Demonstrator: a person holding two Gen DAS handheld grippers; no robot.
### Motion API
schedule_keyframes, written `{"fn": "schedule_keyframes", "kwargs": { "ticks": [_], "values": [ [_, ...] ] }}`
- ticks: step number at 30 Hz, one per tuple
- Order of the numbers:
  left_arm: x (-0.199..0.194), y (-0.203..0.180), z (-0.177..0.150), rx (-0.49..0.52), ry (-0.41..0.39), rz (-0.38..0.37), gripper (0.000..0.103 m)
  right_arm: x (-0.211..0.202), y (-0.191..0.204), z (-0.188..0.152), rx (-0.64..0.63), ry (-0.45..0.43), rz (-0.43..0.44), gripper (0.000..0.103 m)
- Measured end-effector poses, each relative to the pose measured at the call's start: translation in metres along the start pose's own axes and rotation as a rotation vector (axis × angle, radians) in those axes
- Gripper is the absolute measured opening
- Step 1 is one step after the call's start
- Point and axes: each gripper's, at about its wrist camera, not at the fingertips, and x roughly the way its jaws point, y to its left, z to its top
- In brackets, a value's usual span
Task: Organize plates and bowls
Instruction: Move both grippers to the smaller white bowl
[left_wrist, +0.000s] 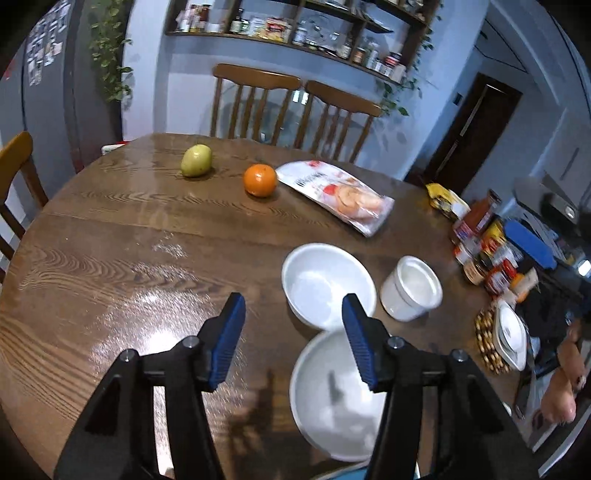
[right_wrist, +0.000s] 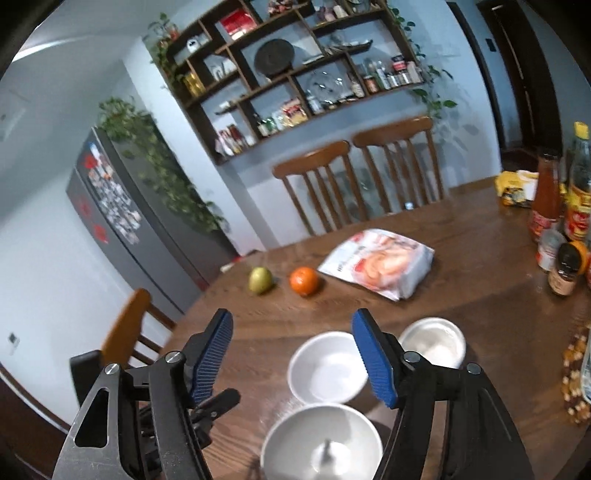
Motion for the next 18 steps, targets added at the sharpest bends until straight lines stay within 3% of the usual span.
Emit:
{"fn": "schedule_keyframes", "kwargs": {
  "ticks": [10, 18],
  "values": [
    [0.046, 0.010, 0.021, -0.064, 0.078, 0.011, 0.052, 0.093, -0.022, -0.010, -0.010, 0.209, -0.088, 0.069],
    [0.084, 0.018, 0.019, -0.095, 0.188, 0.017, 0.052, 0.122, -0.044, -0.023, 0.019, 0.291, -0.125, 0.068]
  ]
}}
